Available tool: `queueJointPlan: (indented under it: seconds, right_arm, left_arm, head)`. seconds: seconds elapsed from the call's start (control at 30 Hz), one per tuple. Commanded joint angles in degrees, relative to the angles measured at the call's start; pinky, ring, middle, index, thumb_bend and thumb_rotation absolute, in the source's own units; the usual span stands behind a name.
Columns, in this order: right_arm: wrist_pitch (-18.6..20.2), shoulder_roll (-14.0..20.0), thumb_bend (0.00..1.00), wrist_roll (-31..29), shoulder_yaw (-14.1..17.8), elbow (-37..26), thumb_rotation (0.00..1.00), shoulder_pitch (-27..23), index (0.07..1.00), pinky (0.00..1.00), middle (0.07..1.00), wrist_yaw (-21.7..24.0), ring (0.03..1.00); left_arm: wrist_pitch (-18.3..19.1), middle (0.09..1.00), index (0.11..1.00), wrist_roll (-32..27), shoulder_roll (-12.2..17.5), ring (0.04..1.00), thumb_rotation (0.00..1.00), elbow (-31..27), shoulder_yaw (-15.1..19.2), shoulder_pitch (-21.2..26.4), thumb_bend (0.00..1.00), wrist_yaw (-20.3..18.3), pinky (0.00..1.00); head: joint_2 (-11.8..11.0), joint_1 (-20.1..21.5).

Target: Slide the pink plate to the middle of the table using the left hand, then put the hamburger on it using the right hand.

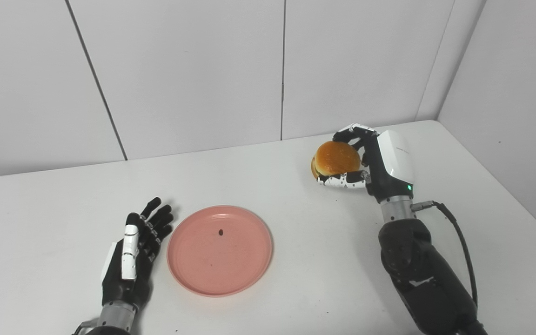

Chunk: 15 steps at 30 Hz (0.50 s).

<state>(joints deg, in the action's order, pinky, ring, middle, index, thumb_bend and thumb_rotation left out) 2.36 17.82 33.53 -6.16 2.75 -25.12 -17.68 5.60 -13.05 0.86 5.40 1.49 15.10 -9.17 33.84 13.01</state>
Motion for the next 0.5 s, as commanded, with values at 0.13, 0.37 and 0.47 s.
queueJointPlan:
  seconds: [0.13, 0.37, 0.47]
  right_arm:
    - [-4.95, -0.55, 0.52, -1.71, -0.68, -2.39, 0.0, -0.09, 0.509, 0.26, 0.461, 2.58, 0.339]
    - [-10.0, -1.13, 0.52, -2.93, -2.38, -1.68, 0.0, 1.41, 0.535, 0.3, 0.435, 4.42, 0.386]
    - [-12.98, -1.33, 0.52, -1.97, -3.9, -0.88, 0.0, 1.58, 0.535, 0.32, 0.447, 4.54, 0.416]
  left_arm:
    - [1.09, 0.861, 0.85, 2.31, -2.24, 0.883, 0.93, 0.13, -0.87, -1.04, 0.71, 2.64, 0.91]
    - [-1.8, 0.833, 0.822, 4.21, -4.26, 0.856, 0.89, 1.96, -1.21, -0.68, 0.72, 4.34, 0.88]
    - [-2.77, 0.834, 0.82, 4.61, -4.81, 0.857, 0.89, 2.62, -1.5, -0.53, 0.72, 4.61, 0.87]
  head:
    - [-0.23, -3.89]
    - [-0.52, -8.34]
    - [-0.4, -9.31]
